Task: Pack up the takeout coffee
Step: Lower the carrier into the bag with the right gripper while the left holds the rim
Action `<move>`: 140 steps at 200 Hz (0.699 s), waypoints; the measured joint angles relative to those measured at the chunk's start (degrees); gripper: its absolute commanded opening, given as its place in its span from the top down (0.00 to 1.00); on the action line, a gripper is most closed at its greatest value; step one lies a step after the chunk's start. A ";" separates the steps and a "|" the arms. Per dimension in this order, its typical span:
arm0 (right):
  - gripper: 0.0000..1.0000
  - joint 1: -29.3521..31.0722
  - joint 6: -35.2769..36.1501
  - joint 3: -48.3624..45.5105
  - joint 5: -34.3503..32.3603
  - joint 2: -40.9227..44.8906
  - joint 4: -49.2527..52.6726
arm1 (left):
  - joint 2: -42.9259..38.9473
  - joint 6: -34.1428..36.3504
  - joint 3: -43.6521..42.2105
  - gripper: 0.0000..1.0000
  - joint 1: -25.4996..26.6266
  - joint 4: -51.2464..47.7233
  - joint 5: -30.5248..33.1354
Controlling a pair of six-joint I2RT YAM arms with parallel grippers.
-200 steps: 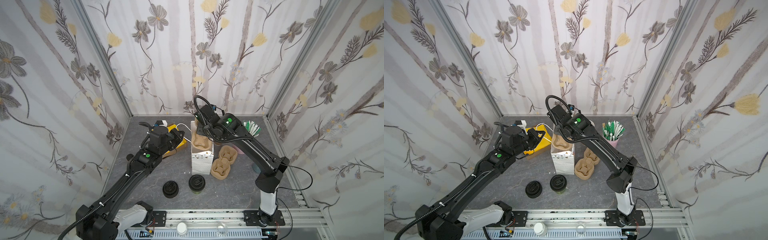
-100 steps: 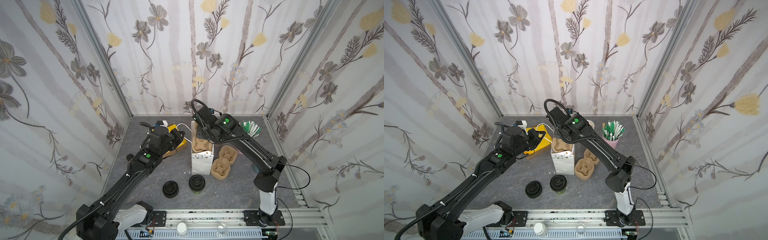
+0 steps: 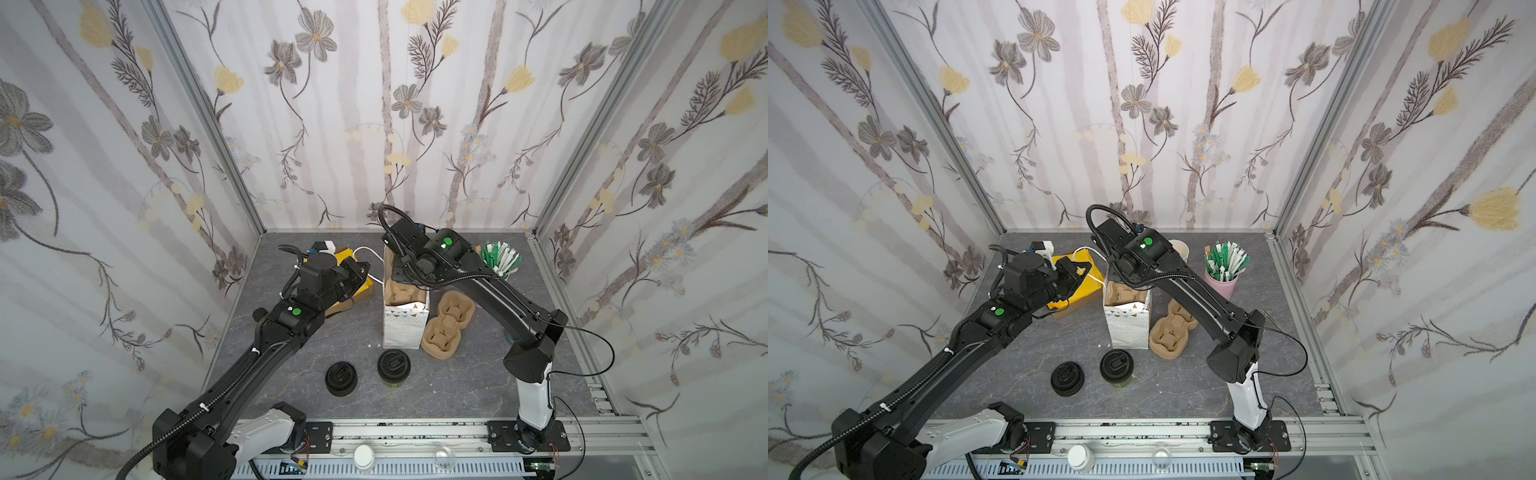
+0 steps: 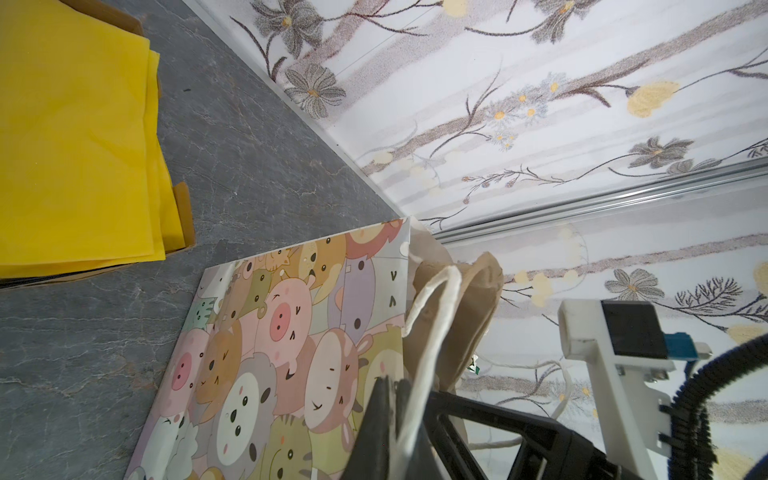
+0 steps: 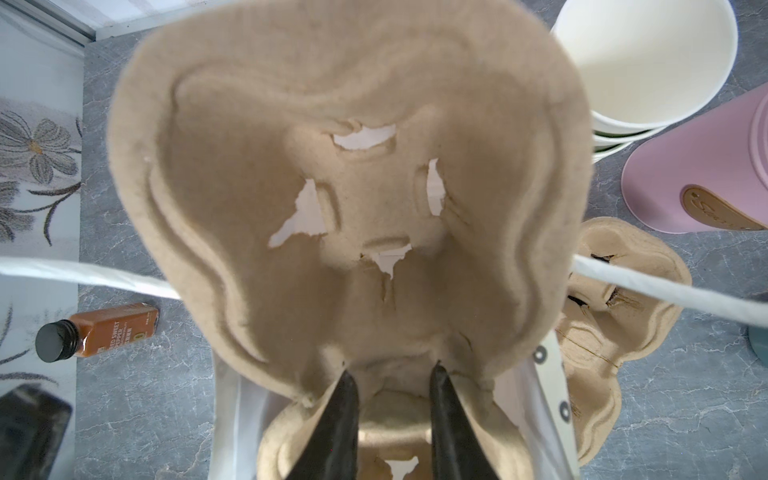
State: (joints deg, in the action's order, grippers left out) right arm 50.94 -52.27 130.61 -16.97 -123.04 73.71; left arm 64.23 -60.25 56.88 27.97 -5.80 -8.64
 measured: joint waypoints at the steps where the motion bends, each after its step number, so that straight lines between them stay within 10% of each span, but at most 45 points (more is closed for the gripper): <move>1: 0.76 0.00 -0.02 0.00 0.04 -0.02 0.02 | 0.00 0.00 0.00 1.00 0.00 0.00 0.00; 140: 0.78 0.04 -4.48 0.00 5.49 -0.90 3.74 | 0.70 0.02 0.00 1.00 0.00 0.11 -0.15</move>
State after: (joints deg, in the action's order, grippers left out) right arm 50.98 -56.75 130.61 -11.49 -123.94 77.45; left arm 64.93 -60.23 56.88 27.97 -5.69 -8.80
